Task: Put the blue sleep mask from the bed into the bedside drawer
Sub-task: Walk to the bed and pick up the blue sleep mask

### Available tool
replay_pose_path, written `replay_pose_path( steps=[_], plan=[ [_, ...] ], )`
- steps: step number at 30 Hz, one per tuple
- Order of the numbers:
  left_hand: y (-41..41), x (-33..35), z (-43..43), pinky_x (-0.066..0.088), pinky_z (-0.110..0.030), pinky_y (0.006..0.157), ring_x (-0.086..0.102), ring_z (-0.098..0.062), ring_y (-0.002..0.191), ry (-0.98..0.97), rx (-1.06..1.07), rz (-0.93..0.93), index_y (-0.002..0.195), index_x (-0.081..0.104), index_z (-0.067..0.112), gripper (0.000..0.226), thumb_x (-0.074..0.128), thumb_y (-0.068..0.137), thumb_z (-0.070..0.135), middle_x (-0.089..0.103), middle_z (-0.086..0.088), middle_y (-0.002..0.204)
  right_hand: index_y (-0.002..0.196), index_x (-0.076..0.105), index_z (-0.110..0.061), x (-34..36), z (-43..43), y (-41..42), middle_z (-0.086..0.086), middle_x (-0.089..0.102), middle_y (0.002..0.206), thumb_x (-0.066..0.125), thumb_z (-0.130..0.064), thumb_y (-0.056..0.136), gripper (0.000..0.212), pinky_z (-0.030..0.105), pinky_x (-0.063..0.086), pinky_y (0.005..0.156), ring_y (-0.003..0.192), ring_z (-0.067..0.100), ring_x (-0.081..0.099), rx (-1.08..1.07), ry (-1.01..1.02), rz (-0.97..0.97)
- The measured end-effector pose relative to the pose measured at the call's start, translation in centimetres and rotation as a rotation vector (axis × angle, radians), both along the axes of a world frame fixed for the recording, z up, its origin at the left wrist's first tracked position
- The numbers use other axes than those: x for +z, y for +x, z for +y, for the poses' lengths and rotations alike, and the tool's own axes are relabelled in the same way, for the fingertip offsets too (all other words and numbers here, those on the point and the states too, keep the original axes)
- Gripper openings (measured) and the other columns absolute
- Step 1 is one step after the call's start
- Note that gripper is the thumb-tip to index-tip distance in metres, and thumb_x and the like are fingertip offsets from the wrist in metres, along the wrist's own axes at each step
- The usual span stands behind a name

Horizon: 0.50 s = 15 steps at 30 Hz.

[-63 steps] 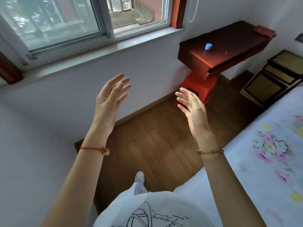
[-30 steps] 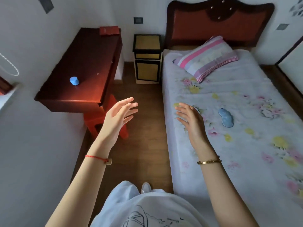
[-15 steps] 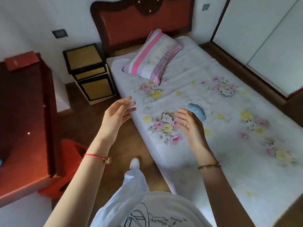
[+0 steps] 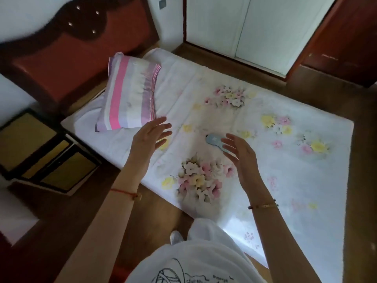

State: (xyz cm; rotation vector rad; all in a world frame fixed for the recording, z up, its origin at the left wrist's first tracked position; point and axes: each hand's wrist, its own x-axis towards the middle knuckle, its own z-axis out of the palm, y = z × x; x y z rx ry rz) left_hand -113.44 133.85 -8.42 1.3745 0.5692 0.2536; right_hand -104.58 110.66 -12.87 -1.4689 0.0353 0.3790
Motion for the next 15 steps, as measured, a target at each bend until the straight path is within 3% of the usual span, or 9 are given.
replay_pose_path(
  steps=[8, 15],
  plan=[
    [8.1, -1.4, 0.9, 0.05, -0.038, 0.105, 0.068, -0.027, 0.118, 0.003, -0.207, 0.005, 0.128, 0.064, 0.014, 0.03, 0.054, 0.1, 0.018, 0.071, -0.009, 0.124, 0.11, 0.067, -0.021, -1.3, -0.5, 3.8, 0.011, 0.069, 0.118, 0.043, -0.03, 0.101, 0.027, 0.041, 0.05, 0.101, 0.117, 0.031, 0.062, -0.189, -0.014, 0.022],
    [14.5, -2.8, 0.4, 0.055, -0.028, 0.092, 0.07, -0.025, 0.115, 0.002, -0.299, -0.002, 0.13, 0.064, 0.013, 0.032, 0.056, 0.1, 0.018, 0.074, -0.004, 0.119, 0.117, 0.064, -0.011, -1.4, -1.4, 7.7, 0.014, 0.068, 0.12, 0.044, -0.028, 0.101, 0.031, 0.041, 0.05, 0.101, 0.117, 0.032, 0.062, -0.262, -0.008, 0.045]
  ],
)
